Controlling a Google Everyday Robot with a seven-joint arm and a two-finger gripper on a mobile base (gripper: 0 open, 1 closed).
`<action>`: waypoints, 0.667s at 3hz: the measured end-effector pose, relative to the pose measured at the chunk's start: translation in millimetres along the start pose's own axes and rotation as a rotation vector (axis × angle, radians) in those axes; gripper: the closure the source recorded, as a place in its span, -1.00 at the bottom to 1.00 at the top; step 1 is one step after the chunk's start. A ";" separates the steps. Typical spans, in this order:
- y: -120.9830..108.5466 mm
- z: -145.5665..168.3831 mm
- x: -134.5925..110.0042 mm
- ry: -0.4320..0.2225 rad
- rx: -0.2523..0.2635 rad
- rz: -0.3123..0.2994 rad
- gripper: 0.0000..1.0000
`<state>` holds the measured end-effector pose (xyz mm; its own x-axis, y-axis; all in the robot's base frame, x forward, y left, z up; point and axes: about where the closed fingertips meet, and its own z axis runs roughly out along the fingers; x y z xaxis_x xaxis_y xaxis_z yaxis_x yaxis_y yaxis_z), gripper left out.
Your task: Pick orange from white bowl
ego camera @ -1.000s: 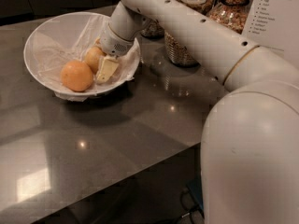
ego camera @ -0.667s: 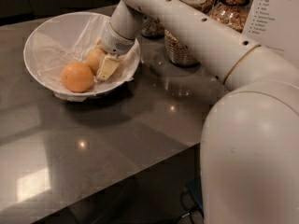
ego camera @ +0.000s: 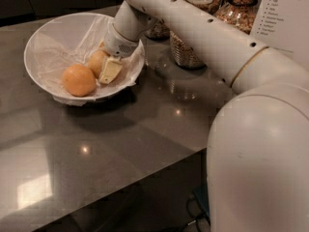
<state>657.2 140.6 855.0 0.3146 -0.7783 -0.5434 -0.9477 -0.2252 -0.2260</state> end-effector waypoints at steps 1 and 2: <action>0.1 -0.1 -0.1 0.000 0.000 0.000 1.00; 9.2 -9.7 -13.6 -0.012 0.023 -0.043 1.00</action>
Offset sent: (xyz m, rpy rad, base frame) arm -0.0308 0.0022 0.0363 0.0406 -0.1028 0.0516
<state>643.7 143.4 868.1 0.3557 -0.7608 -0.5428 -0.9319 -0.2448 -0.2676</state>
